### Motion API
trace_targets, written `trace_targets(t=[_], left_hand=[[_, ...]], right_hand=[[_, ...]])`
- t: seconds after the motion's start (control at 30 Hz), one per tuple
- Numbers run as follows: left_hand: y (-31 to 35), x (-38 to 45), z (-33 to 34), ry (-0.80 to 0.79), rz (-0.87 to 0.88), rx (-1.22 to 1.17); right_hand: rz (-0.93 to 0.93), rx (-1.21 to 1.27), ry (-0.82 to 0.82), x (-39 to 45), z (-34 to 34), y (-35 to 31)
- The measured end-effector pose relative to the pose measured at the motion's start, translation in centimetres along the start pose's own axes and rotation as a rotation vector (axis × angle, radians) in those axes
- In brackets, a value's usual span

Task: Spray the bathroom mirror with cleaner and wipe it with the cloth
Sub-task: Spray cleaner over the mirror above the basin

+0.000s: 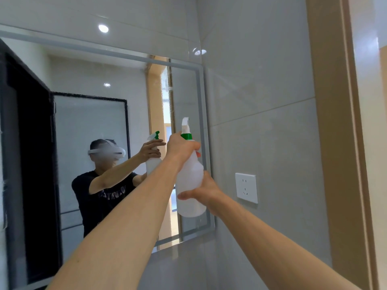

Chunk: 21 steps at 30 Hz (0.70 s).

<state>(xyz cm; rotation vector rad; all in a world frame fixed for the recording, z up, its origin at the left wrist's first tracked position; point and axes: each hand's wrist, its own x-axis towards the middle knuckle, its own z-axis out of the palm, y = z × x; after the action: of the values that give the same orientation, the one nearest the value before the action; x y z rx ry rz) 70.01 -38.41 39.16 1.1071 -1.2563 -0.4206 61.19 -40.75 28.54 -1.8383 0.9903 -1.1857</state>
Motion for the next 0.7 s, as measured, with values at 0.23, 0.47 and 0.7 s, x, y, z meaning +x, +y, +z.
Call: trace_targets(t=[0.23,0.47,0.7], left_hand=[[-1.3,-1.1,0.0,-0.015,-0.028,0.02],[-1.7,-1.2,-0.8,0.016,-0.026,0.043],[-1.6,-1.3,-2.6,0.114,-0.022,0.101]], right_hand=[[0.05,-0.026,-0.01,-1.1,0.6,0.9],[0.049,-0.023,-0.031,-1.8,1.3,0.6],[0.034,-0.001,-0.072,-2.1,3.0,0.2]])
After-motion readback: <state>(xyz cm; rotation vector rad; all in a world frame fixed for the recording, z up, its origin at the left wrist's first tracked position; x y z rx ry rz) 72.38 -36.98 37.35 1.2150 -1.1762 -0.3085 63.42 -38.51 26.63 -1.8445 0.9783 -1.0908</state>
